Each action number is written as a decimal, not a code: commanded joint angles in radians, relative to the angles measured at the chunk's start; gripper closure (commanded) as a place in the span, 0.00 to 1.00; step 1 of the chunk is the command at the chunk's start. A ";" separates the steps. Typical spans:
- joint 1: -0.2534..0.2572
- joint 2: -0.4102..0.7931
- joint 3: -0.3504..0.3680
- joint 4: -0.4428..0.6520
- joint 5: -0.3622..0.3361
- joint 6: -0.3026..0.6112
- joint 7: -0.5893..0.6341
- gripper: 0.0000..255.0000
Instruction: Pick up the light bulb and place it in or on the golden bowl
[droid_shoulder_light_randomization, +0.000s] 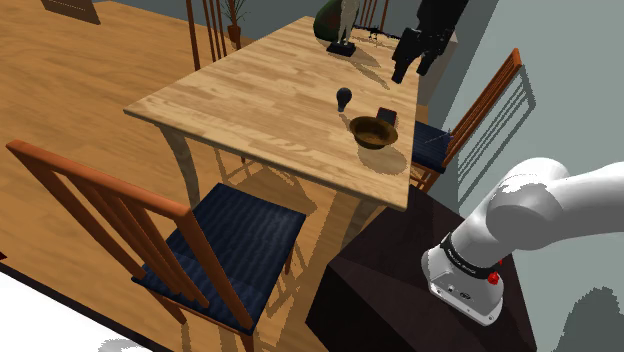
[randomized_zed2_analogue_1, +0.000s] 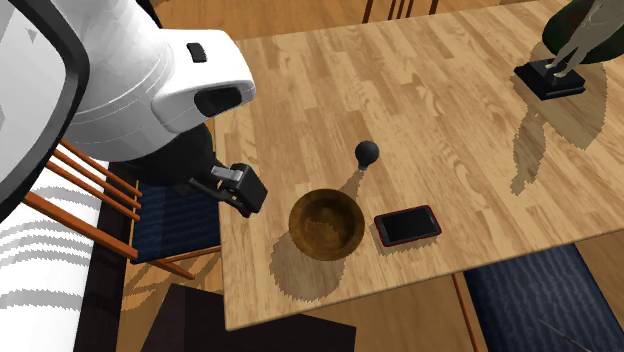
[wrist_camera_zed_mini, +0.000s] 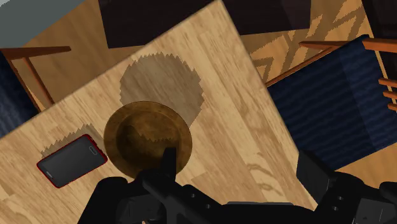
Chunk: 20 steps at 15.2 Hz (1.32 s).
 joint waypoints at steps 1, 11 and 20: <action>0.000 0.000 0.000 0.000 0.000 0.000 0.000 0.00; -0.049 0.307 -0.098 0.072 -0.013 0.229 -0.059 0.00; -0.081 0.622 -0.177 0.240 0.031 0.364 -0.125 0.00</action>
